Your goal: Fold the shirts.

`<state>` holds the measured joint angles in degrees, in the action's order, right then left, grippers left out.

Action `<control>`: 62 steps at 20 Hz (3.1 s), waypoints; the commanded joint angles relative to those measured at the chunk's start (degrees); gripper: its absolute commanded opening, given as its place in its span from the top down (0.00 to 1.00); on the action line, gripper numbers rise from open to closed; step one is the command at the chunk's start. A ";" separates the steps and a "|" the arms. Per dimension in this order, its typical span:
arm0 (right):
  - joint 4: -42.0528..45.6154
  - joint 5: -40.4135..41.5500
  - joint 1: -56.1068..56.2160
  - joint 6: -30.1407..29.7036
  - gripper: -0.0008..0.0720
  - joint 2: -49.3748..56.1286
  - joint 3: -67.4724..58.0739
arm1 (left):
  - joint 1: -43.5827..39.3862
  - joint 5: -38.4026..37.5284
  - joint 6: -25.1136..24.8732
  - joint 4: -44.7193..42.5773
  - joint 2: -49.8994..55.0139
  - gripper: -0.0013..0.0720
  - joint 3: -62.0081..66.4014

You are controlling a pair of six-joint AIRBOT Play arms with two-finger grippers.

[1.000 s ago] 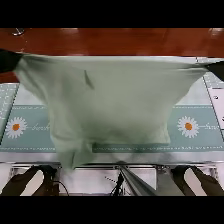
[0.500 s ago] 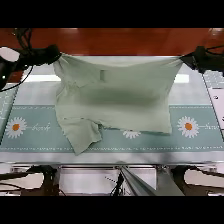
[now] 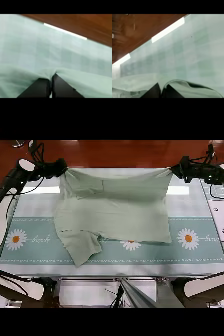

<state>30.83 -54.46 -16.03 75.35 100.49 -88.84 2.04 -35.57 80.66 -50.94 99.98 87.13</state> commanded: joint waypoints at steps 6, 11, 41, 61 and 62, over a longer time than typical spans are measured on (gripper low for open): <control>3.65 -9.90 -2.03 0.39 0.96 1.77 -0.72 | 5.70 -19.37 -0.44 0.02 -0.37 0.95 0.55; 16.48 -22.40 -1.51 -0.11 0.96 1.84 0.17 | 6.93 -32.87 -3.67 -1.11 1.57 0.95 -0.04; 9.64 -9.40 -4.83 -3.72 0.13 -45.24 54.31 | 28.50 -29.46 -20.59 11.37 -31.54 0.03 -58.45; 8.66 -9.57 -4.85 -4.07 0.13 -45.24 54.34 | 28.89 -29.11 -18.01 9.53 -31.54 0.03 -62.86; 8.66 -9.62 -4.85 -4.07 0.13 -45.24 54.34 | 28.87 -28.87 -18.01 9.79 -31.50 0.03 -62.86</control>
<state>39.55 -64.07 -20.91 71.37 55.29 -34.52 30.74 -67.46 62.37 -40.25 68.42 25.91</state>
